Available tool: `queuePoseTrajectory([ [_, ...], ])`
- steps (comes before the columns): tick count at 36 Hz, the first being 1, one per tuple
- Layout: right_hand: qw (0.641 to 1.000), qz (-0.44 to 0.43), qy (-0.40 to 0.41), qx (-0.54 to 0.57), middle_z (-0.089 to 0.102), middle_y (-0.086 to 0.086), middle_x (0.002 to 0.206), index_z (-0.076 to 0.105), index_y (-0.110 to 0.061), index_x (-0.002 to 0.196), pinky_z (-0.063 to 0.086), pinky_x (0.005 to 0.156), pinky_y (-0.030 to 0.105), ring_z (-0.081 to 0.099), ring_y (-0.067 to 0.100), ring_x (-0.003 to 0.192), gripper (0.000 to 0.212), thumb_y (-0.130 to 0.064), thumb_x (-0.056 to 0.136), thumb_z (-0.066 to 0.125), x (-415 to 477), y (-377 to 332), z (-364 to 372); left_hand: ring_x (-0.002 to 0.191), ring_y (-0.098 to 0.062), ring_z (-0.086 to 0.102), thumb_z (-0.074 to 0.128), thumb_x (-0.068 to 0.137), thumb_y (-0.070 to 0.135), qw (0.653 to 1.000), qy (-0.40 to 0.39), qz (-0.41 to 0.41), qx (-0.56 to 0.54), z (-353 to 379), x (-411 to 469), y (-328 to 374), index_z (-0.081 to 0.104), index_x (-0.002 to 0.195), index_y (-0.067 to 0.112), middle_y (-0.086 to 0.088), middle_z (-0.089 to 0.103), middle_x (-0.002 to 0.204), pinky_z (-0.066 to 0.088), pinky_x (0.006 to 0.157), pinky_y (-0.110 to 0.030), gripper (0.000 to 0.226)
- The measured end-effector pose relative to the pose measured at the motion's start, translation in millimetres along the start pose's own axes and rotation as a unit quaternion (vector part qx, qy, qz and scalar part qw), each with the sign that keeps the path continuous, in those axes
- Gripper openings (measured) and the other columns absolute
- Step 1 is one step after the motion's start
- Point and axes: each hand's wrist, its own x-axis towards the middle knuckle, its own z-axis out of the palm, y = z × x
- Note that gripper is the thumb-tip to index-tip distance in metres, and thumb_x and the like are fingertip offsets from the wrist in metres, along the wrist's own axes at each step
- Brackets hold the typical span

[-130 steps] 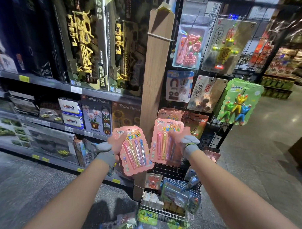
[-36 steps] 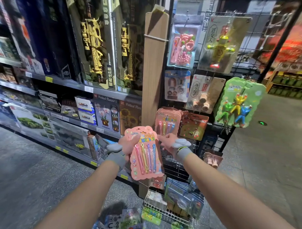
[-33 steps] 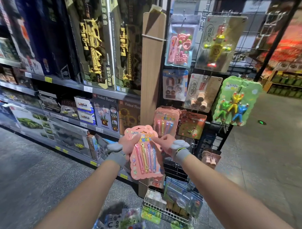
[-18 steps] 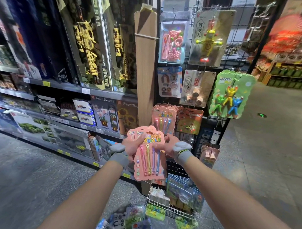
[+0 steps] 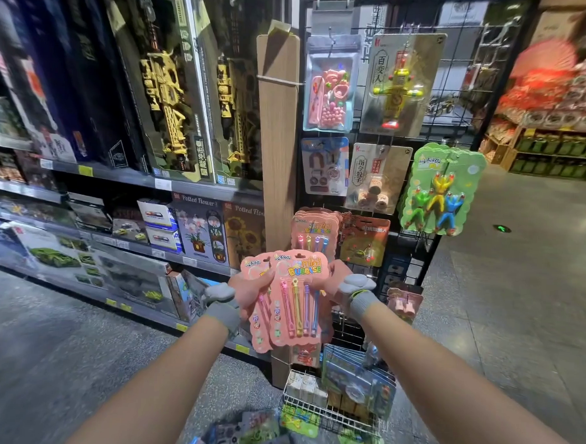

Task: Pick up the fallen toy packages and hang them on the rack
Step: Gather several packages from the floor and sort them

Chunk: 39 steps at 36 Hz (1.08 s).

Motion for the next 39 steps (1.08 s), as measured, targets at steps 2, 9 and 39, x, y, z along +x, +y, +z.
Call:
queuePoseTrajectory([
  [2,1.000,-0.003,0.004,0.018,0.065,0.002,0.089,0.051,-0.015,0.094,0.055,0.070,0.033,0.062,0.016,0.084,0.033,-0.024,0.079,0.080,-1.5,-2.3,-1.6,0.083,-0.035,0.073,0.077,0.083,0.025,1.000,0.007,0.006,0.003,1.8,-3.7,1.6,0.065,0.111,0.000,-0.018,0.075,0.088,0.055,0.087,-0.055,0.039],
  [9,0.999,0.010,0.036,0.038,0.062,0.008,0.107,0.043,-0.014,0.111,0.055,0.075,0.037,0.062,0.021,0.092,0.041,-0.022,0.085,0.073,7.9,-4.6,0.4,0.104,-0.044,0.063,0.067,0.093,0.019,0.999,0.042,0.012,-0.007,-5.6,8.2,-0.7,0.056,0.118,-0.007,-0.028,0.066,0.106,0.046,0.100,-0.057,0.038],
  [39,0.987,0.055,0.149,-0.020,0.061,0.009,0.109,0.033,-0.012,0.123,0.056,0.084,0.047,0.064,0.028,0.093,0.045,-0.027,0.091,0.061,68.3,-42.3,6.5,0.086,-0.038,0.073,0.078,0.082,0.020,0.998,0.059,-0.006,-0.018,-77.5,75.0,6.6,0.064,0.108,0.001,-0.021,0.074,0.092,0.055,0.085,-0.059,0.036],
])
